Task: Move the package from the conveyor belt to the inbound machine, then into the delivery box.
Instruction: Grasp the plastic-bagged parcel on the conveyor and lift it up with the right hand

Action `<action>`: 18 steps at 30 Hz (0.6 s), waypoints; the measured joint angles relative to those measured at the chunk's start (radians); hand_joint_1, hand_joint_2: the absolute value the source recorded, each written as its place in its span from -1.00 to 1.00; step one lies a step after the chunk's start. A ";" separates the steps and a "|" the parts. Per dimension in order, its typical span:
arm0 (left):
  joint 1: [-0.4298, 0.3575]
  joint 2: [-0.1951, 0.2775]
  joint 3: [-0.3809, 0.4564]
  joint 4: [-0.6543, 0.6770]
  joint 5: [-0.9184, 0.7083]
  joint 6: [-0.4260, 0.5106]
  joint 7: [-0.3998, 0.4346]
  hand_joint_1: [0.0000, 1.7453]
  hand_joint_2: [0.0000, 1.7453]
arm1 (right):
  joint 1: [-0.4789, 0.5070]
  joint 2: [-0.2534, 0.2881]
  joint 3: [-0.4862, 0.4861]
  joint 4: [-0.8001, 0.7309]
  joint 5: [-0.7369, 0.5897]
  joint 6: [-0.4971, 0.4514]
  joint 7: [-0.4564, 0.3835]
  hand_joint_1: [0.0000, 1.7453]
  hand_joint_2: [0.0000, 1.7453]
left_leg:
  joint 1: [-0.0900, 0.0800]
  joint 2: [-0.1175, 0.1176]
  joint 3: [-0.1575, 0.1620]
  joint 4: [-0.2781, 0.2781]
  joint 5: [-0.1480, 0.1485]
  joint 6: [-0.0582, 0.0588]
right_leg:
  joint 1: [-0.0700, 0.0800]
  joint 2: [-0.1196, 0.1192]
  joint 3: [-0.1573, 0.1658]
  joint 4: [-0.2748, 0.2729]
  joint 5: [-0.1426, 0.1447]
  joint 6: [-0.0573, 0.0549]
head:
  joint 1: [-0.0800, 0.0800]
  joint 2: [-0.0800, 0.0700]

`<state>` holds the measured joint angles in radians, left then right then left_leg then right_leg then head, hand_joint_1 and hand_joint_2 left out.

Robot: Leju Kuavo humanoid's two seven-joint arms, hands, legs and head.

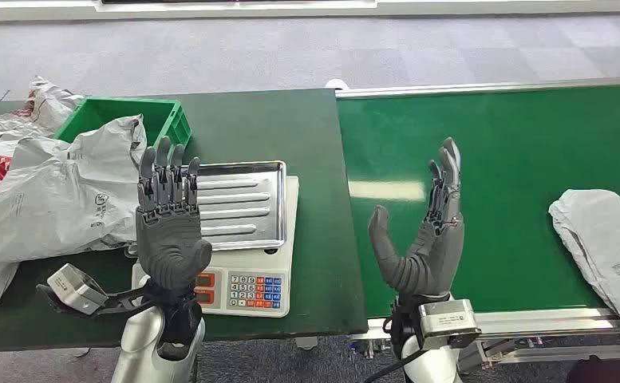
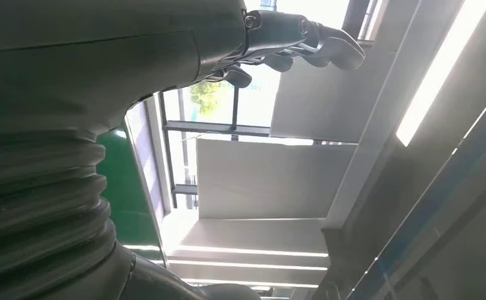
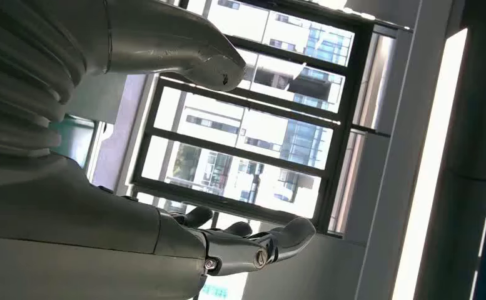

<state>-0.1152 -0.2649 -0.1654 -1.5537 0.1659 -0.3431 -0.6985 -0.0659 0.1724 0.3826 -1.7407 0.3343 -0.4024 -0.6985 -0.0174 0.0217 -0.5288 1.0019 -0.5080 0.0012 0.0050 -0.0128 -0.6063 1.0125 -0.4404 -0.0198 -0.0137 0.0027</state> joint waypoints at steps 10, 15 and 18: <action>0.018 0.002 0.018 -0.004 -0.019 -0.031 0.000 -1.00 1.00 | 0.004 0.000 -0.068 0.034 0.143 -0.133 0.041 -1.00 1.00 | 0.000 0.000 0.000 0.000 0.000 0.000 | 0.000 0.000 0.000 0.000 0.000 0.000 | 0.000 0.000; 0.047 0.002 0.034 -0.025 -0.025 -0.030 0.000 -1.00 1.00 | 0.028 0.000 -0.172 0.034 0.252 -0.187 0.107 -1.00 1.00 | 0.000 0.000 0.000 0.000 0.000 0.000 | 0.000 0.000 0.000 0.000 0.000 0.000 | 0.000 0.000; 0.073 0.002 0.045 -0.044 -0.026 -0.028 0.000 -1.00 1.00 | 0.046 0.000 -0.234 0.034 0.325 -0.210 0.156 -1.00 1.00 | 0.000 0.000 0.000 0.000 -0.001 0.001 | 0.000 0.000 0.000 0.000 0.000 0.000 | 0.000 0.000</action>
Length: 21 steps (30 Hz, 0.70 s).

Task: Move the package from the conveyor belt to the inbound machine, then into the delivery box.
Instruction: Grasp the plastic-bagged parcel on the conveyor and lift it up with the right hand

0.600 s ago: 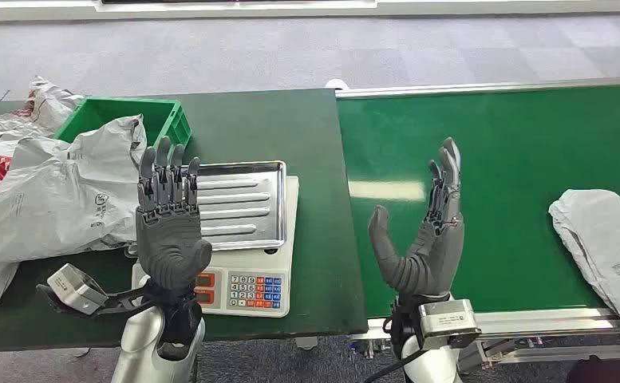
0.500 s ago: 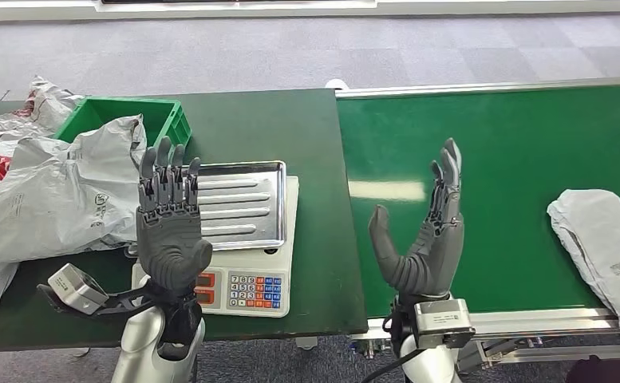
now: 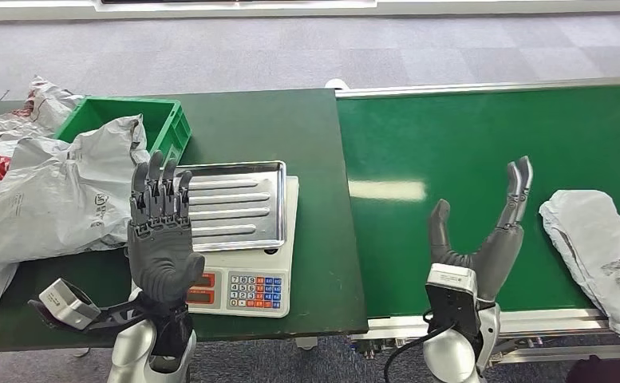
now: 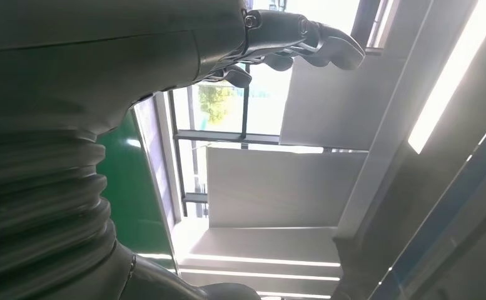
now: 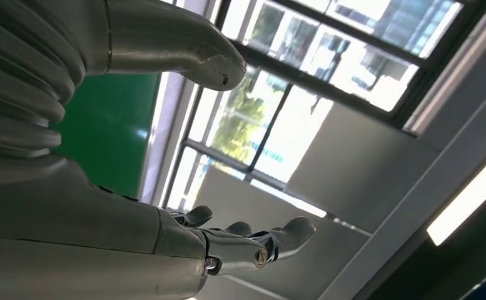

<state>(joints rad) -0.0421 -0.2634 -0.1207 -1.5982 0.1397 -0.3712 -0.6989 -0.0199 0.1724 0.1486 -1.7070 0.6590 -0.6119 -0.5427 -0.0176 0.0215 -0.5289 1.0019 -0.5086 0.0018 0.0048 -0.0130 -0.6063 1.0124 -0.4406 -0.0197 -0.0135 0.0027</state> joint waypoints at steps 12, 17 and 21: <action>0.093 -0.011 0.020 -0.088 -0.023 -0.003 -0.002 -1.00 1.00 | 0.037 0.005 -0.250 0.034 0.295 -0.001 0.286 -1.00 1.00 | 0.000 0.000 -0.001 0.000 0.000 0.000 | 0.000 0.000 0.000 0.000 0.000 0.001 | 0.000 0.000; 0.123 -0.012 0.027 -0.123 -0.030 0.006 -0.002 -1.00 1.00 | 0.033 0.006 -0.362 0.076 0.653 0.028 0.504 -1.00 1.00 | 0.000 0.000 -0.007 0.000 -0.002 0.000 | 0.000 0.000 0.001 0.000 -0.002 0.001 | 0.000 0.000; 0.140 -0.012 0.039 -0.147 -0.024 -0.006 -0.002 -1.00 1.00 | 0.007 -0.011 -0.455 0.141 0.866 0.105 0.658 -1.00 1.00 | 0.000 -0.001 -0.007 0.000 -0.002 0.000 | 0.000 0.000 0.001 0.000 -0.002 0.001 | 0.000 0.000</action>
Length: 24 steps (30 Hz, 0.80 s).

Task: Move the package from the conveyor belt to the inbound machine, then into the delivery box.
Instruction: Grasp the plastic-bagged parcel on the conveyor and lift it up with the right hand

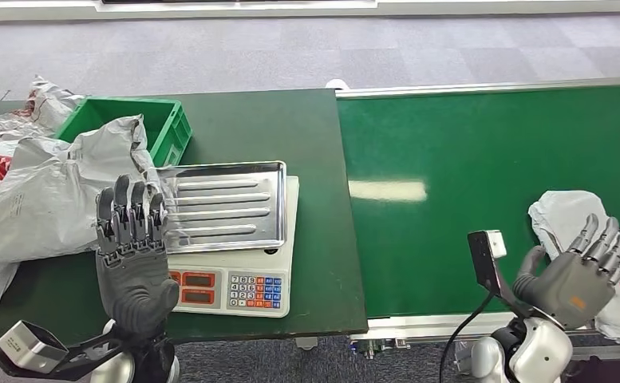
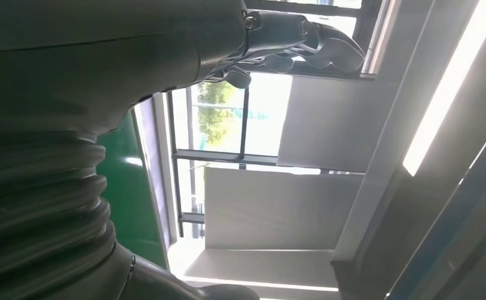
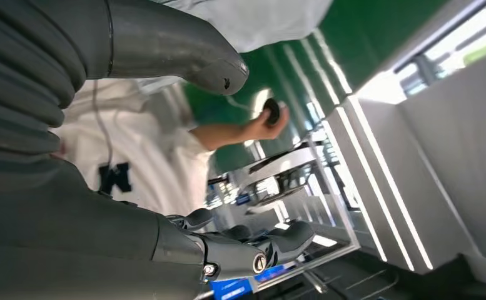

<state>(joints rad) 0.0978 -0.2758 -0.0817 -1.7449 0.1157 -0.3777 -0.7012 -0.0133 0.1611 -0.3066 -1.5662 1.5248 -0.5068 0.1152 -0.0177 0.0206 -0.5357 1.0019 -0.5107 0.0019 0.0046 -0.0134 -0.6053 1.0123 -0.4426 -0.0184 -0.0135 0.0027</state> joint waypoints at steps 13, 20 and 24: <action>0.012 0.001 0.018 -0.035 -0.007 -0.008 0.000 -1.00 1.00 | -0.090 -0.090 -0.125 0.219 -0.029 0.095 0.025 -1.00 1.00 | 0.000 0.000 0.000 0.000 -0.001 0.001 | 0.000 0.000 0.001 0.000 -0.001 0.001 | 0.000 0.000; 0.029 0.003 0.033 -0.054 -0.001 -0.018 0.000 -1.00 1.00 | -0.217 -0.211 -0.226 0.508 -0.331 0.195 -0.182 -1.00 1.00 | -0.002 -0.002 0.003 0.000 -0.001 0.003 | -0.002 -0.002 0.002 0.000 -0.001 0.002 | 0.000 0.000; 0.037 -0.001 0.046 -0.070 -0.001 -0.021 0.000 -1.00 1.00 | -0.292 -0.270 -0.267 0.650 -0.489 0.284 -0.327 -1.00 1.00 | -0.002 -0.001 0.002 0.000 -0.001 0.003 | -0.003 -0.002 0.002 0.000 -0.001 0.002 | 0.000 0.000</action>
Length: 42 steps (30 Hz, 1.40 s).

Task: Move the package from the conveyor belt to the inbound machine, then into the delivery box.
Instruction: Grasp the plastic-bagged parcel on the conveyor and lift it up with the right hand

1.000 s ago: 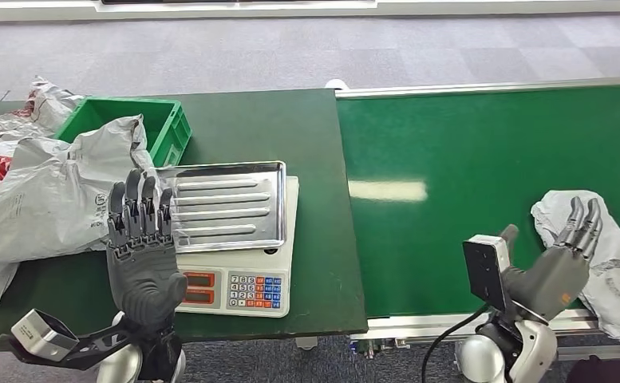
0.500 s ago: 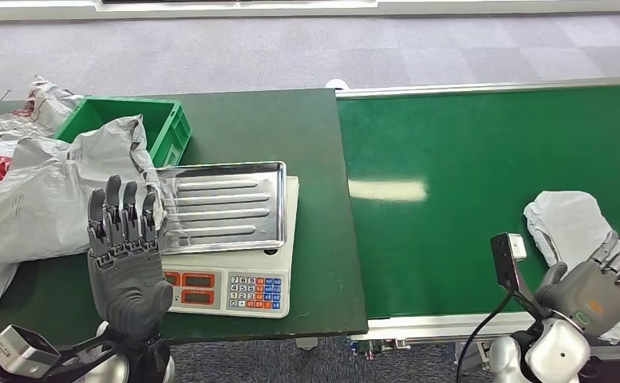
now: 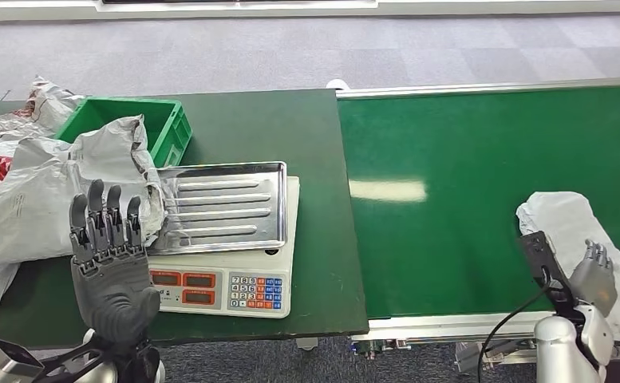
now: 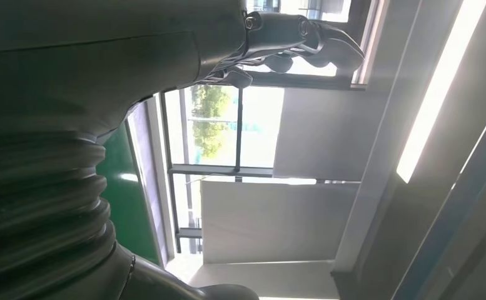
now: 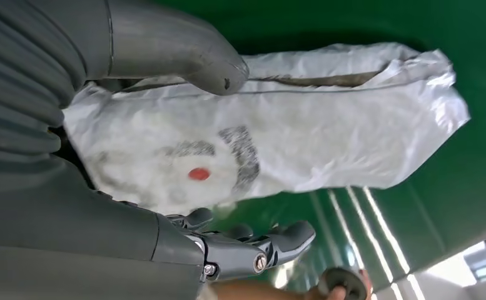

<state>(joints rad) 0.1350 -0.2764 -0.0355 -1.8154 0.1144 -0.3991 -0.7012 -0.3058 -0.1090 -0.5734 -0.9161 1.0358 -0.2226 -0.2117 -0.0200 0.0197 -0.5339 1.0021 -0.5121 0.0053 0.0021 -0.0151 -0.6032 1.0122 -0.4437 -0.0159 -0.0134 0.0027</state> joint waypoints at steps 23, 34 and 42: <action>0.006 -0.015 0.022 -0.019 -0.006 -0.028 0.000 -1.00 1.00 | -0.094 -0.081 -0.023 0.212 0.051 -0.016 0.056 -1.00 1.00 | 0.000 -0.001 0.005 0.000 0.000 0.000 | 0.000 0.000 0.000 0.000 0.000 0.000 | 0.000 0.000; -0.018 -0.013 0.023 0.006 -0.006 -0.032 0.000 -1.00 1.00 | -0.092 -0.115 0.024 0.300 0.205 0.100 0.172 -1.00 1.00 | 0.000 -0.001 0.005 0.000 0.000 0.000 | 0.000 0.000 0.000 0.000 0.000 0.000 | 0.000 0.000; -0.018 -0.013 0.023 0.008 -0.007 -0.032 0.000 -1.00 1.00 | -0.094 -0.114 0.036 0.316 0.222 0.082 0.178 -1.00 1.00 | 0.000 -0.001 0.007 0.000 0.000 0.000 | 0.000 0.000 0.000 0.000 0.000 0.000 | 0.000 0.000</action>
<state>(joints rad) 0.1171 -0.2894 -0.0130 -1.8078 0.1078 -0.4307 -0.7012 -0.4000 -0.2235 -0.5370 -0.6005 1.2574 -0.1410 -0.0333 -0.0200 0.0186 -0.5266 1.0021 -0.5120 0.0053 0.0022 -0.0152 -0.6029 1.0122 -0.4440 -0.0155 -0.0134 0.0027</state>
